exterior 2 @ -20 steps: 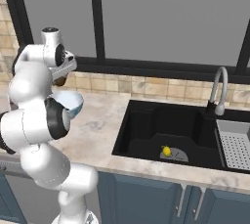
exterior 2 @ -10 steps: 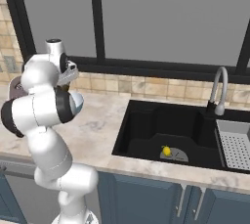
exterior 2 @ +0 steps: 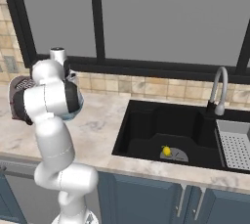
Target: Pick the kiwis from the cabinet and place them in one bowl. Pick the lemon from the sink and place it in the other bowl.
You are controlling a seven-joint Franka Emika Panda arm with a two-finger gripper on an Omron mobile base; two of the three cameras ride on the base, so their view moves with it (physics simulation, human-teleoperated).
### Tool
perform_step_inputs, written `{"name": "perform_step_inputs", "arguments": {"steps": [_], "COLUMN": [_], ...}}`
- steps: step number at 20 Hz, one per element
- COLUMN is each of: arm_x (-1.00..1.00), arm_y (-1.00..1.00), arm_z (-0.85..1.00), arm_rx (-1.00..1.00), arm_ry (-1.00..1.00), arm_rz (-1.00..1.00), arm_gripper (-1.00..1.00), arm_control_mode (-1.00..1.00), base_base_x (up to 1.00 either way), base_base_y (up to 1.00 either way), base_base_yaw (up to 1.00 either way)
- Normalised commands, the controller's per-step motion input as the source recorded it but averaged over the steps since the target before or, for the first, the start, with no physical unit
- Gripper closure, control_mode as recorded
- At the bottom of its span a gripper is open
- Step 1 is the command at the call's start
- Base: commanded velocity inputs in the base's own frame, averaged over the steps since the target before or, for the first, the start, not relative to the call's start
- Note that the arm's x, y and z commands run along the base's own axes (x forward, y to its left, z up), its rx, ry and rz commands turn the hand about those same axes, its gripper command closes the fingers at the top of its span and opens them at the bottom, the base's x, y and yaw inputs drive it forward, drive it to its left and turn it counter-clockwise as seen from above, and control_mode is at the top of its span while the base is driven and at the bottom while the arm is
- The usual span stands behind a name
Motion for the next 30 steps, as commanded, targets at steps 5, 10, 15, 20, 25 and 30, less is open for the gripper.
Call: {"name": "perform_step_inputs", "arguments": {"steps": [5, 10, 15, 20, 25, 30], "arm_x": [0.18, 0.16, 0.05, 0.05, 0.15, -0.11], "arm_y": [0.15, 0.01, 0.0, 0.0, -0.07, -0.07], "arm_z": [-0.39, -0.39, -0.33, -0.21, 0.04, 0.23], "arm_rx": [0.0, -0.02, 0.0, 0.0, 0.0, 0.0], "arm_ry": [0.0, -0.01, 0.0, 0.0, 0.01, 0.05], "arm_rz": [0.03, 0.05, 0.05, 0.04, 0.02, 0.0], "arm_gripper": [1.0, 1.0, 1.0, 1.0, -1.0, -1.0], "arm_control_mode": [-1.0, -1.0, -1.0, -1.0, -1.0, -1.0], "base_base_x": [0.0, 0.0, 0.0, 0.0, 0.0, 0.0], "base_base_y": [0.0, 0.0, 0.0, 0.0, 0.0, 0.0], "base_base_yaw": [0.0, 0.0, 0.0, 0.0, 0.0, 0.0]}}
